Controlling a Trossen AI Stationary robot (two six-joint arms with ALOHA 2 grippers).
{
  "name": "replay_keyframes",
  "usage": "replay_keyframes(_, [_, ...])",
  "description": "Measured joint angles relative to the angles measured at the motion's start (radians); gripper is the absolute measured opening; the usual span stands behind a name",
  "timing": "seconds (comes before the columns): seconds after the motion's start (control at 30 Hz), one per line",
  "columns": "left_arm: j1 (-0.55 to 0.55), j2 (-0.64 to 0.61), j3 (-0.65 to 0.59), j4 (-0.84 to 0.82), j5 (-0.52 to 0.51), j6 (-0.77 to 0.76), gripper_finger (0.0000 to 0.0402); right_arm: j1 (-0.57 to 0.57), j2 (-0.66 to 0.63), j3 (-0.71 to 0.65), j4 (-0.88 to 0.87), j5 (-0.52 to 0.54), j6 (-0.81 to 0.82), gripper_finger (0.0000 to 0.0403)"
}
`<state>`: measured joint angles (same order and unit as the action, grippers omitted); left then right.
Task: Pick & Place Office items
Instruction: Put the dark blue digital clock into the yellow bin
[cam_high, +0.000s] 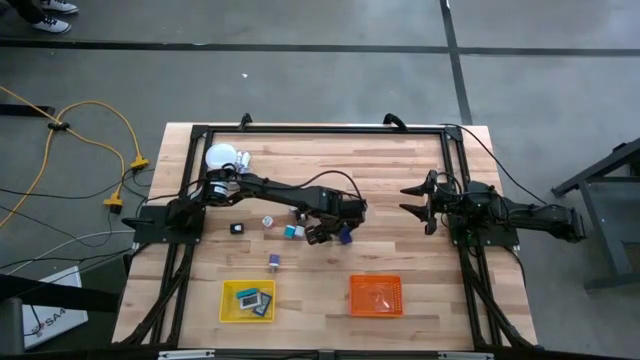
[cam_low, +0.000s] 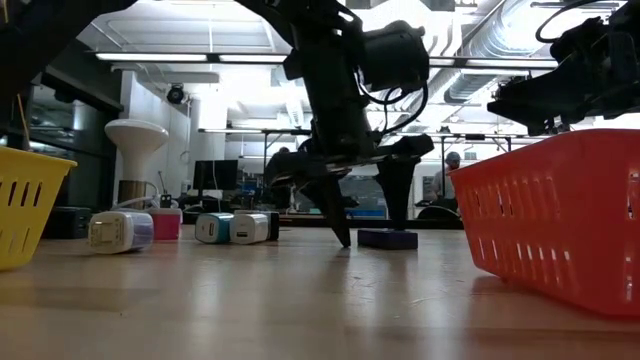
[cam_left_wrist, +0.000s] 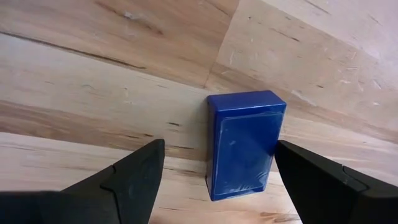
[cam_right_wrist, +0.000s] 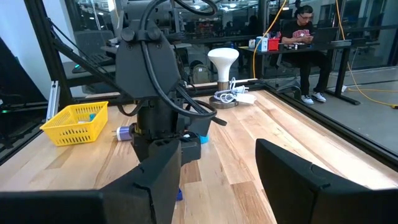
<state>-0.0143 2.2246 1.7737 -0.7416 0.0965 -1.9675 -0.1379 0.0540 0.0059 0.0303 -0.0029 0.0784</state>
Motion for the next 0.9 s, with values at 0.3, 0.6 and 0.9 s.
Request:
replay_keyframes(0.3, [0.001,0.000,0.000,-0.020,0.020,-0.011,0.0298,0.000,0.000,0.000,0.000,0.000,0.000,0.0195])
replay_keyframes(0.6, [0.007,0.000,-0.001,-0.040,0.039,-0.025,0.0299,0.000,0.000,0.000,0.000,0.000,0.000,0.0195])
replay_keyframes(0.9, [0.014,0.000,-0.002,-0.029,0.031,-0.023,0.0293,0.000,0.000,0.000,0.000,0.000,0.000,0.0195])
